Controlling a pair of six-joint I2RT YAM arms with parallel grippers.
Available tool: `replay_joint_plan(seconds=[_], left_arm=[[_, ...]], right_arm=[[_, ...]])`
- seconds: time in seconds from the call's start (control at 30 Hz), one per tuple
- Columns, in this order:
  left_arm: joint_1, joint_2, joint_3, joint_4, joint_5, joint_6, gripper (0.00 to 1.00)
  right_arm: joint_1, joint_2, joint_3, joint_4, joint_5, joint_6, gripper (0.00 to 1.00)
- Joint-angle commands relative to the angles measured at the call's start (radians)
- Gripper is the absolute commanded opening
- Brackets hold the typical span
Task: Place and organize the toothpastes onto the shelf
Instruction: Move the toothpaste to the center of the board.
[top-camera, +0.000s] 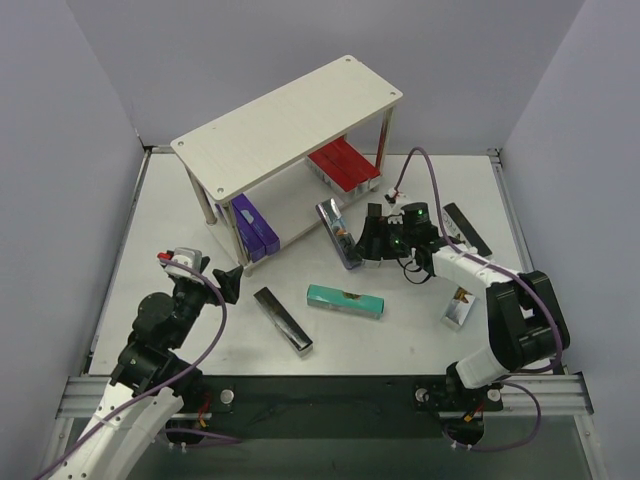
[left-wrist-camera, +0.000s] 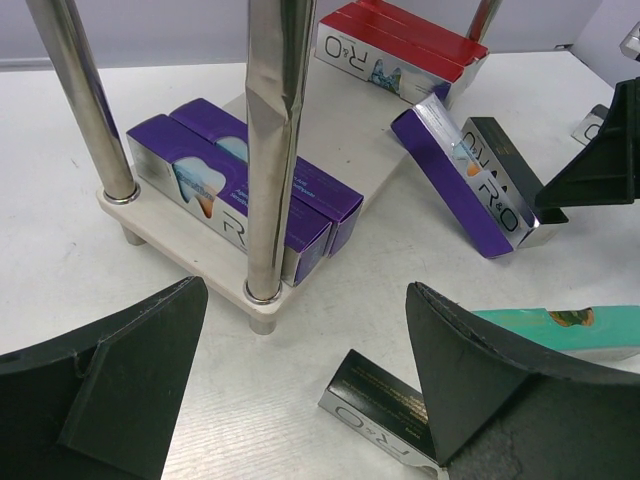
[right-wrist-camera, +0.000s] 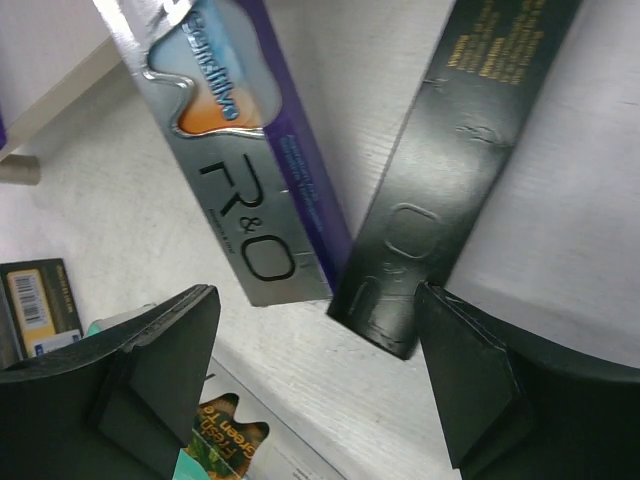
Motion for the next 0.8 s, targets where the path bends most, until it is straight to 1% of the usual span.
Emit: replay_joint_plan(seconds=[0.0,0.07,0.1,0.2,0.47,0.77], left_arm=[[0.004,0.007,0.003,0.049,0.014,0.009,0.92],[0.004,0.006,0.003,0.05,0.016,0.009,0.92],[0.004,0.006,0.003,0.05,0.016,0.009,0.92],[0.004,0.007,0.003,0.05,0.016,0.007,0.92],[0.004,0.006,0.003,0.05,0.018,0.006,0.92],[0.004,0.002,0.003,0.047,0.016,0.006,0.92]], right_arm=[[-0.019,-0.02,0.061,-0.166,0.153,-0.059,0.81],[-0.023,-0.027,0.068,-0.198,0.2,-0.077,0.81],[-0.021,-0.027,0.082,-0.21,0.253,-0.079,0.81],[-0.02,-0.026,0.101,-0.24,0.306,-0.087,0.81],[-0.003,-0.008,0.114,-0.228,0.234,-0.073,0.81],[0.034,0.057,0.173,-0.223,0.266,-0.038,0.81]])
